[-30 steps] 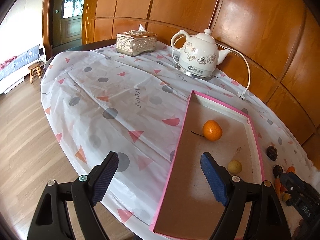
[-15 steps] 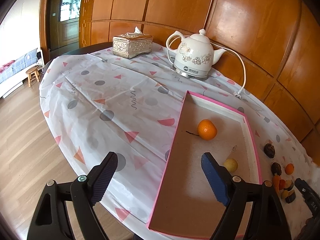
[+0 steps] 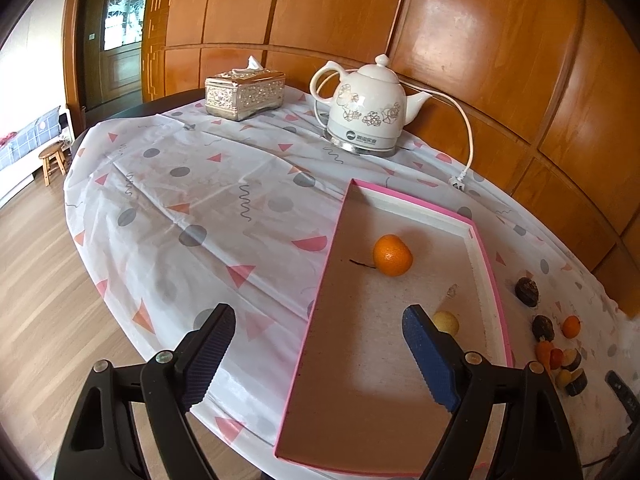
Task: Organize fruits
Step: 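Move the left gripper to the dark round fruit and close on it, then carry the dark round fruit with the left gripper into the tray and release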
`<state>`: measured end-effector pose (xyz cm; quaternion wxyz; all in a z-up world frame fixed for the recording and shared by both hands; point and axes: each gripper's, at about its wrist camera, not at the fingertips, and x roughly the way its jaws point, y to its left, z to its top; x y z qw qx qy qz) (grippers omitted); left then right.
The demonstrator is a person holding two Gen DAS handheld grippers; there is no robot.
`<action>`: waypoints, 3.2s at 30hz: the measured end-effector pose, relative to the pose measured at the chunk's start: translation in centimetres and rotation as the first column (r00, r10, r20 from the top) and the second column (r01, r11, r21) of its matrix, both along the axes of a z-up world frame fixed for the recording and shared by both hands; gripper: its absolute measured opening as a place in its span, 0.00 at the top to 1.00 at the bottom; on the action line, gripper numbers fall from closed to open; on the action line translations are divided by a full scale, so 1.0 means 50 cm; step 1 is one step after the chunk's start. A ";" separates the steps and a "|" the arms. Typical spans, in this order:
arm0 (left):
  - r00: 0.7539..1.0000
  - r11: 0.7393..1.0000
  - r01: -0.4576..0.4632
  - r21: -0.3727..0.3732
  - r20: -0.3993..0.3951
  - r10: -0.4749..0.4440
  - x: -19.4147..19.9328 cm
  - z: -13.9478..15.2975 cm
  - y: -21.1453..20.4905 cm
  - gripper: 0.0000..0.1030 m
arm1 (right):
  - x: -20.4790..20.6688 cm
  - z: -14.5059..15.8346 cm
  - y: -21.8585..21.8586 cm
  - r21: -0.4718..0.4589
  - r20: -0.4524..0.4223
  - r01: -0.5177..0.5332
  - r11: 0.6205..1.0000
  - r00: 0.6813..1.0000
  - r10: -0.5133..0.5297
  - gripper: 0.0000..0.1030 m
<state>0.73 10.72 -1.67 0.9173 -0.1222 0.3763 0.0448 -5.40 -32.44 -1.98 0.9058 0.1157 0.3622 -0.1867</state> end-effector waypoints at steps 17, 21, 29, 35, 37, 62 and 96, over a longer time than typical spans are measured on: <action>0.964 0.963 0.265 0.043 0.025 -0.266 0.035 0.049 -0.145 0.17 | -0.104 -0.097 -0.172 0.019 -0.070 0.341 0.940 0.938 -0.339 0.51; 0.931 0.930 0.363 0.053 0.024 -0.365 0.056 0.066 -0.211 0.17 | -0.102 -0.113 -0.177 0.018 -0.078 0.356 0.934 0.932 -0.354 0.51; 0.858 0.857 0.513 0.040 -0.014 -0.513 0.124 0.065 -0.351 0.17 | -0.098 -0.126 -0.191 -0.003 -0.062 0.381 0.925 0.923 -0.380 0.48; 0.801 0.802 0.597 0.032 -0.084 -0.593 0.182 0.026 -0.448 0.29 | -0.097 -0.128 -0.188 -0.001 -0.060 0.370 0.929 0.927 -0.369 0.43; 0.787 0.790 0.612 0.022 -0.114 -0.607 0.202 0.007 -0.474 0.35 | -0.097 -0.129 -0.188 0.003 -0.058 0.366 0.930 0.929 -0.366 0.41; 0.796 0.818 0.575 0.020 -0.245 -0.553 0.347 -0.121 -0.603 0.50 | -0.101 -0.134 -0.188 0.031 -0.020 0.362 0.932 0.932 -0.362 0.36; 0.961 0.973 0.213 -0.088 -0.162 -0.225 0.174 -0.053 -0.128 0.51 | -0.100 -0.132 -0.185 0.013 -0.036 0.357 0.934 0.933 -0.357 0.34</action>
